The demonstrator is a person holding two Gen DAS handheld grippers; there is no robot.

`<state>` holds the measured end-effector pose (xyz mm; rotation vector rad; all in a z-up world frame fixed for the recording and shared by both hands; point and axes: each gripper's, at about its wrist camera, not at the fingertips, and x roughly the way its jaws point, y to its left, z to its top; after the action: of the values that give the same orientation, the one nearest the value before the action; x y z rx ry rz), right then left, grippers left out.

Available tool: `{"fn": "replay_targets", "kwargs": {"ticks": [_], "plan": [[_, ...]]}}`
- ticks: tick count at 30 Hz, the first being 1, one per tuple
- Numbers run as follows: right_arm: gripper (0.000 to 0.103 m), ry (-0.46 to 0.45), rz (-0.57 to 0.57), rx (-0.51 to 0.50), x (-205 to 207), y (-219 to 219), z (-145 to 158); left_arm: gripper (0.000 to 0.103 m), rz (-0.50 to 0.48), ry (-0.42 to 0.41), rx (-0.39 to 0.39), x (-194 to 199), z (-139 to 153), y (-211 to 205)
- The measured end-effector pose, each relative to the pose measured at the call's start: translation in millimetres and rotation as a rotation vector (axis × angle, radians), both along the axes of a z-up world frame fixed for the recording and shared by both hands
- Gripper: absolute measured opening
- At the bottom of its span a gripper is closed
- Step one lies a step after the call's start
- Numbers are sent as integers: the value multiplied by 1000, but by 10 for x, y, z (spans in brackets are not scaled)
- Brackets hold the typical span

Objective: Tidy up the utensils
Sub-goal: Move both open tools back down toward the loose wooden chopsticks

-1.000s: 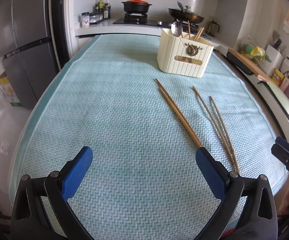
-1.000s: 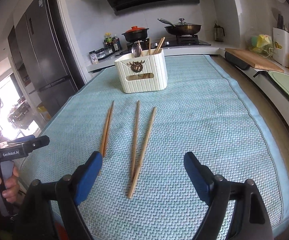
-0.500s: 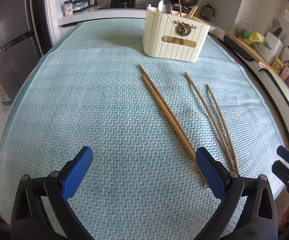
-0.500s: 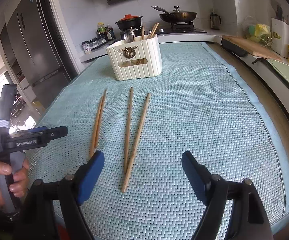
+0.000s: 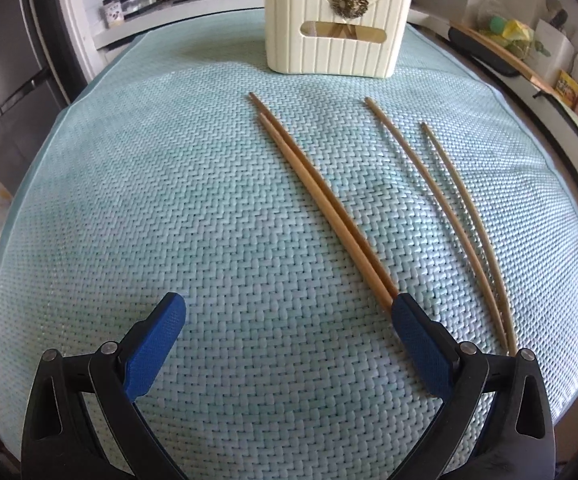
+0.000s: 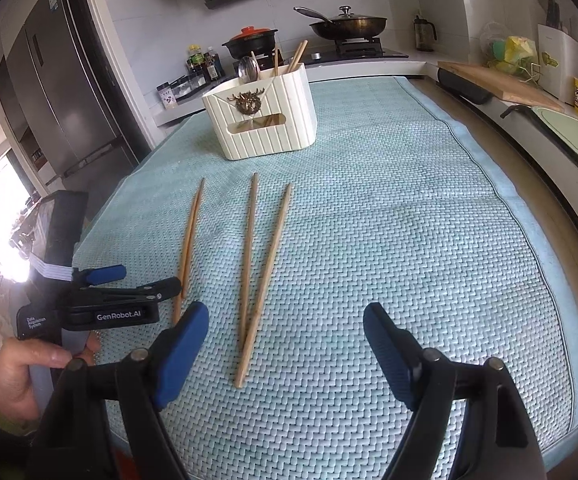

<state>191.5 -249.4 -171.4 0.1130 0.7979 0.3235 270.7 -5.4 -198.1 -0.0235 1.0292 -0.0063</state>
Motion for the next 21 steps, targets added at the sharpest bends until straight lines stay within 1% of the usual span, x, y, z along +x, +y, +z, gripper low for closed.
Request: {"fn": "replay_targets", "kwargs": {"ticks": [4, 5, 6, 8, 9, 10, 12, 15, 16, 17, 21], "plan": [[81, 2, -17, 8, 18, -46, -5, 102, 49, 39, 6, -4, -76, 220], [81, 4, -20, 11, 31, -56, -10, 102, 65, 38, 11, -15, -68, 260], [81, 6, -24, 15, 42, -61, -14, 102, 71, 36, -14, -26, -44, 297], [81, 10, -25, 25, 63, -58, -16, 102, 69, 22, -112, -53, 30, 343], [81, 10, -23, 27, 72, -50, -14, 102, 64, 16, -143, -42, 53, 329], [81, 9, -19, 27, 80, -37, -12, 102, 51, 14, -155, -43, 73, 290], [81, 6, -12, 25, 85, -5, -4, 102, 2, 18, -125, -25, 61, 133], [81, -1, -5, 28, 79, 23, 20, 102, -64, 34, -40, -43, -26, -103], [81, -5, -5, 27, 72, 23, 33, 102, -68, 40, -15, -58, -51, -133], [81, -9, -7, 26, 65, 17, 45, 102, -59, 39, 0, -84, -56, -124], [81, -17, -20, 25, 40, -47, 77, 102, 14, 41, -28, -136, -37, 204]]}}
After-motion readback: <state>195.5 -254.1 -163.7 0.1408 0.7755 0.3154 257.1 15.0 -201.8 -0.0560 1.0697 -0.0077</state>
